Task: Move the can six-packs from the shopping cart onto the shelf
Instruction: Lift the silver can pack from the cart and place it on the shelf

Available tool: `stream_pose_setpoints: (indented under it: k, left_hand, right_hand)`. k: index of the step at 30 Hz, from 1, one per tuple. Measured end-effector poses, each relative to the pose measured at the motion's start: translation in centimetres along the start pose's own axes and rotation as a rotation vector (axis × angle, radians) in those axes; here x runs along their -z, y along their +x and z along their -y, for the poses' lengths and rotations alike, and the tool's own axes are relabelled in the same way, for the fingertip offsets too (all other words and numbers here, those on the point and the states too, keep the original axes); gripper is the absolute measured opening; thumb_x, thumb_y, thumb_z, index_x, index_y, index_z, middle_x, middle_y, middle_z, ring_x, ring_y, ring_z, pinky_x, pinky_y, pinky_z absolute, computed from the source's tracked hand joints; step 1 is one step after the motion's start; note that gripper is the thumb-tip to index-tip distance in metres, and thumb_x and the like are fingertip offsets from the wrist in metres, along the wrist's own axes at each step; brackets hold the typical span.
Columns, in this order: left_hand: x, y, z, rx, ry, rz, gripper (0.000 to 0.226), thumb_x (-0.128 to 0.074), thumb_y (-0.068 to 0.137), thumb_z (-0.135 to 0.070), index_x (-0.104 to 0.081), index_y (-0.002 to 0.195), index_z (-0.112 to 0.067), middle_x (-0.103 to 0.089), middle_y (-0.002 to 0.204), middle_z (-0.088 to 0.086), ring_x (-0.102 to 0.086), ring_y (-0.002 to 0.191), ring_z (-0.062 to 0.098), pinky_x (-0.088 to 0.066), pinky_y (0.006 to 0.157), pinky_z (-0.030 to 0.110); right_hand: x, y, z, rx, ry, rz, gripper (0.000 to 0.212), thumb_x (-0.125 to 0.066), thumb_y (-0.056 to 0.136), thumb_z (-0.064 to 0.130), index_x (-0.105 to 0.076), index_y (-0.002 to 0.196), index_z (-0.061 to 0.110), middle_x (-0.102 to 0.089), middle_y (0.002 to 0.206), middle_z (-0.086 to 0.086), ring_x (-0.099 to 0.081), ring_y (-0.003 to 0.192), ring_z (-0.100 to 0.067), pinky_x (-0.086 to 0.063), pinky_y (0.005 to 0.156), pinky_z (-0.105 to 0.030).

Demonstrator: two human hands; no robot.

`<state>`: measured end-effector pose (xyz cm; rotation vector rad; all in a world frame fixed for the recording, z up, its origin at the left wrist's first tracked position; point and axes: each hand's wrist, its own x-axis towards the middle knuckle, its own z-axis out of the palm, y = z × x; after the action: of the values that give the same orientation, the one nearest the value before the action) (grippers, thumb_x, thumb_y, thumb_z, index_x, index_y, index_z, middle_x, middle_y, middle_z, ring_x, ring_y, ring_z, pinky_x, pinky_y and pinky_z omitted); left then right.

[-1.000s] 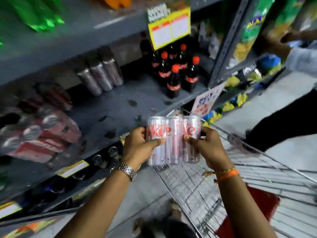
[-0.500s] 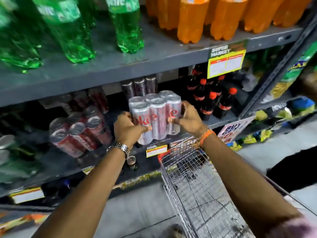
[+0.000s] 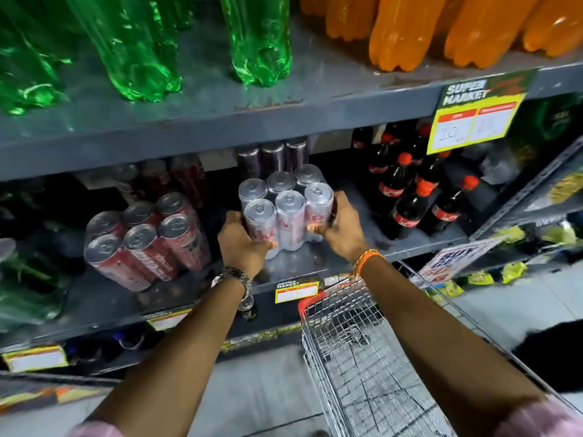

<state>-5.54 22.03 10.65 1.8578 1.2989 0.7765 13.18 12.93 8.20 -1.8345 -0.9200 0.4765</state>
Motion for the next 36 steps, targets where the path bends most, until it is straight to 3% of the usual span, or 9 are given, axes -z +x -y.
stream_pose_setpoints:
  k: [5,7,10,12,15,18,23,32,36]
  left_hand:
    - [0.1,0.7,2.2,0.036,-0.088,0.084,0.064,-0.081,0.043,-0.041,-0.05,0.096,-0.024,-0.073,0.096,0.004,-0.071,0.087,0.022,-0.06,0.077,0.04]
    - [0.1,0.0,1.8,0.084,-0.151,0.077,0.055,-0.079,0.055,-0.048,-0.054,0.097,-0.023,-0.072,0.094,-0.001,-0.07,0.086,0.016,-0.057,0.076,0.029]
    - [0.0,-0.9,0.6,0.144,-0.267,0.08,0.035,-0.059,0.089,-0.049,-0.055,0.09,-0.014,-0.063,0.082,-0.007,-0.057,0.075,0.008,-0.041,0.059,0.003]
    - [0.0,-0.9,0.4,0.163,-0.269,0.084,0.042,-0.049,0.094,-0.051,-0.054,0.092,-0.01,-0.061,0.082,-0.005,-0.054,0.074,0.009,-0.038,0.056,0.004]
    - [0.4,-1.1,0.4,0.149,-0.216,0.098,0.053,-0.045,0.094,-0.054,-0.055,0.098,-0.003,-0.062,0.088,0.0,-0.055,0.081,0.015,-0.037,0.063,0.014]
    - [0.8,-1.6,0.6,0.105,-0.143,0.097,0.055,-0.042,0.095,-0.054,-0.057,0.097,-0.001,-0.062,0.091,0.004,-0.058,0.089,0.023,-0.038,0.076,0.027]
    - [1.2,-2.9,0.9,0.074,-0.113,0.114,0.068,-0.034,0.083,-0.07,-0.057,0.095,-0.006,-0.067,0.096,0.008,-0.063,0.098,0.031,-0.047,0.088,0.037]
    - [1.4,-2.7,0.7,0.137,-0.117,0.144,0.081,-0.03,0.076,-0.079,-0.061,0.107,-0.011,-0.07,0.111,0.009,-0.065,0.105,0.029,-0.049,0.098,0.045]
    - [1.3,-2.8,1.0,0.127,-0.109,0.162,0.065,-0.034,0.089,-0.068,-0.061,0.107,-0.011,-0.069,0.111,0.007,-0.063,0.102,0.024,-0.047,0.091,0.033]
  right_hand:
    - [0.1,-0.4,-0.7,-0.076,0.113,0.067,0.078,-0.091,0.059,0.031,-0.053,0.126,0.02,-0.072,0.118,0.0,-0.07,0.11,-0.017,-0.057,0.099,-0.039]
    - [0.3,-0.7,-0.3,-0.096,0.187,0.092,0.069,-0.083,0.068,0.042,-0.055,0.127,0.018,-0.071,0.118,0.002,-0.068,0.113,-0.017,-0.055,0.102,-0.039]
    - [0.6,-1.0,0.6,-0.183,0.254,0.125,0.056,-0.058,0.082,0.067,-0.062,0.12,0.026,-0.071,0.124,0.001,-0.065,0.121,-0.019,-0.048,0.11,-0.046]
    - [0.7,-1.1,1.1,-0.214,0.199,0.127,0.057,-0.046,0.085,0.073,-0.062,0.121,0.031,-0.067,0.13,0.001,-0.062,0.124,-0.02,-0.044,0.113,-0.048]
    - [1.0,-1.8,2.1,-0.211,0.084,0.116,0.053,-0.038,0.095,0.063,-0.058,0.127,0.026,-0.062,0.134,-0.004,-0.056,0.128,-0.024,-0.041,0.112,-0.043]
    - [1.5,-2.4,2.2,-0.209,0.019,0.144,0.048,-0.035,0.103,0.052,-0.057,0.127,0.016,-0.06,0.118,-0.004,-0.056,0.118,-0.025,-0.039,0.097,-0.033]
    - [2.1,-3.9,1.9,-0.197,0.017,0.179,0.057,-0.037,0.098,0.063,-0.059,0.13,0.022,-0.062,0.137,-0.006,-0.055,0.13,-0.023,-0.04,0.112,-0.039]
    - [2.3,-5.0,2.6,-0.198,-0.028,0.157,0.05,-0.035,0.104,0.049,-0.057,0.126,0.01,-0.066,0.124,-0.011,-0.058,0.108,-0.023,-0.042,0.093,-0.033]
    - [2.4,-5.2,2.6,-0.184,-0.029,0.158,0.049,-0.034,0.105,0.049,-0.056,0.128,0.011,-0.065,0.131,-0.013,-0.06,0.118,-0.029,-0.043,0.096,-0.034]
